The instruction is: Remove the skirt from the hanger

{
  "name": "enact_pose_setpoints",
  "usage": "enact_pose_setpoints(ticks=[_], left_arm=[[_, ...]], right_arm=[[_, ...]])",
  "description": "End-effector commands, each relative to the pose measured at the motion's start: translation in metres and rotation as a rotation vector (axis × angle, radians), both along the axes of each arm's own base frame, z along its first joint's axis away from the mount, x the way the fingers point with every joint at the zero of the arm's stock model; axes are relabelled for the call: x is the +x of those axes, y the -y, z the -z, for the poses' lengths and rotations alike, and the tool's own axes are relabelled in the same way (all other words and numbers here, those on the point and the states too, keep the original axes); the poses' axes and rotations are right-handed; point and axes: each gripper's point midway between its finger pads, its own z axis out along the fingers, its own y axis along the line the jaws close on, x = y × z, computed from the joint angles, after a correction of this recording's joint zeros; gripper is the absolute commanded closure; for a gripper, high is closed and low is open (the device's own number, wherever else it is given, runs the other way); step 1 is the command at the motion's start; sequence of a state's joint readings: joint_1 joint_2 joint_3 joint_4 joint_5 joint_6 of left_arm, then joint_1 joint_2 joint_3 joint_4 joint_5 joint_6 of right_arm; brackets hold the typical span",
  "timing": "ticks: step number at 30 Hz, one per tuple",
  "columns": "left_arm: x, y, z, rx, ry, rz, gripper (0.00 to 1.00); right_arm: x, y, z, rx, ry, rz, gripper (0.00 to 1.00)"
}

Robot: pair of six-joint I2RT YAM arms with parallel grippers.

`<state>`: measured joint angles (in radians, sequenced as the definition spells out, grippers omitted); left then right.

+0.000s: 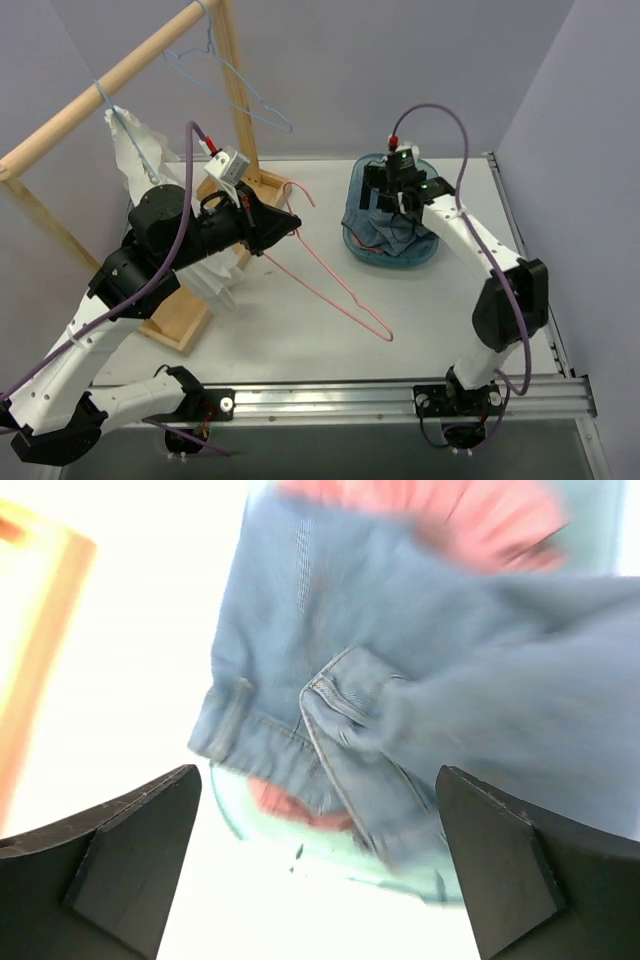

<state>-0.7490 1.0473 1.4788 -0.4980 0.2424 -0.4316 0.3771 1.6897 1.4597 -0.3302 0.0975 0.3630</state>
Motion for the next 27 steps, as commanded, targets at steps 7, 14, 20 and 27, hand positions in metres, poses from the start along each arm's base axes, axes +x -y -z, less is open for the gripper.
enact_pose_setpoints(ticks=[7,14,20,27], left_arm=[[0.019,-0.015,-0.001,0.123,0.030,-0.106,0.98],[0.037,-0.022,0.004,0.215,0.013,-0.177,0.98],[0.042,-0.022,0.005,0.242,-0.012,-0.193,0.98],[0.044,-0.014,-0.001,0.214,-0.029,-0.179,0.98]], right_arm=[[-0.103,0.007,-0.124,0.141,0.188,-0.239,0.00],[-0.209,-0.025,-0.201,0.396,0.356,-0.601,0.08],[-0.281,-0.042,-0.224,0.523,0.341,-0.887,0.21],[-0.301,-0.044,-0.204,0.561,0.250,-0.938,0.36]])
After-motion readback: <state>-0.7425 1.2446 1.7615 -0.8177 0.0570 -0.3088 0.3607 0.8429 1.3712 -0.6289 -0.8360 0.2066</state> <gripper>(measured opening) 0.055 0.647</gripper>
